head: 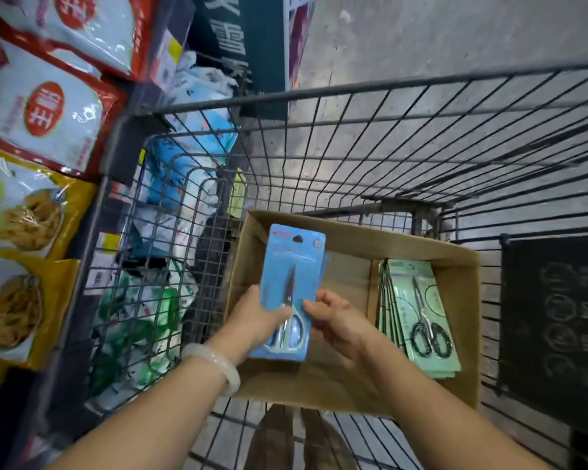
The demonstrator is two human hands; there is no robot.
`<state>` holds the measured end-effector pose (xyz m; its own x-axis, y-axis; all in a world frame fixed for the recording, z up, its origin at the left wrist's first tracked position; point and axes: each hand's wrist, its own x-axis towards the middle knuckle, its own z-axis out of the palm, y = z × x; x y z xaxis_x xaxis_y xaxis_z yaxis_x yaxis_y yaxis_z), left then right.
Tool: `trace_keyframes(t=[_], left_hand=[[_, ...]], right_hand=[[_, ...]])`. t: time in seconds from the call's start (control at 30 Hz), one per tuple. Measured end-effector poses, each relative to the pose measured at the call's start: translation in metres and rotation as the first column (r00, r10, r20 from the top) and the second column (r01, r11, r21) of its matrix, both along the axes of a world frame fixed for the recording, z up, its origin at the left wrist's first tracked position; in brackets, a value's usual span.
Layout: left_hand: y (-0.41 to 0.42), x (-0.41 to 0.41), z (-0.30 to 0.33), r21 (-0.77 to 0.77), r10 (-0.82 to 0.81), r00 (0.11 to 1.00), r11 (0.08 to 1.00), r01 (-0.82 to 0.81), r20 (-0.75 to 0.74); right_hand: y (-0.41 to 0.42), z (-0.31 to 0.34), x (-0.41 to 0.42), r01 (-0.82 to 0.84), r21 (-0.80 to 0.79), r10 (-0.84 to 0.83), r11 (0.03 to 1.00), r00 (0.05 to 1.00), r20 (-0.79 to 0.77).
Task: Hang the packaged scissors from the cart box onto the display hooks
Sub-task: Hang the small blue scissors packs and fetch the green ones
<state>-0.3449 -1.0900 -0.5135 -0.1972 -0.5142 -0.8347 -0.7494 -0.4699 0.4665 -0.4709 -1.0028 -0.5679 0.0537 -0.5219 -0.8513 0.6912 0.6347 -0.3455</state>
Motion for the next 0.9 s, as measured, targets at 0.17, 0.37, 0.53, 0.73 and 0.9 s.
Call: trace_keyframes(t=[0.17,0.37,0.53,0.73,0.9], left_hand=[[0.014,0.010,-0.008,-0.118,0.073,0.993,0.991,-0.062,0.094],[0.015,0.020,-0.001,-0.172,0.093,0.991,0.982,-0.075,0.100],[0.013,0.020,0.013,-0.149,0.107,0.987,0.985,-0.089,0.119],[0.014,0.011,0.054,-0.115,0.152,0.988,0.981,-0.154,-0.026],[0.020,0.005,0.103,-0.129,0.294,0.938,0.939,-0.320,-0.181]], right_hand=[[0.002,-0.049,0.010,0.189,0.288,-0.068,0.939,0.921,-0.383],[-0.017,-0.068,0.039,-0.066,0.419,0.305,0.906,0.788,-0.535],[-0.005,-0.048,0.034,-0.020,0.399,0.250,0.917,0.809,-0.532],[0.026,0.025,-0.011,-0.012,0.167,0.098,0.986,0.851,-0.515],[0.014,0.102,-0.032,-0.129,-0.062,0.076,0.990,0.839,-0.538]])
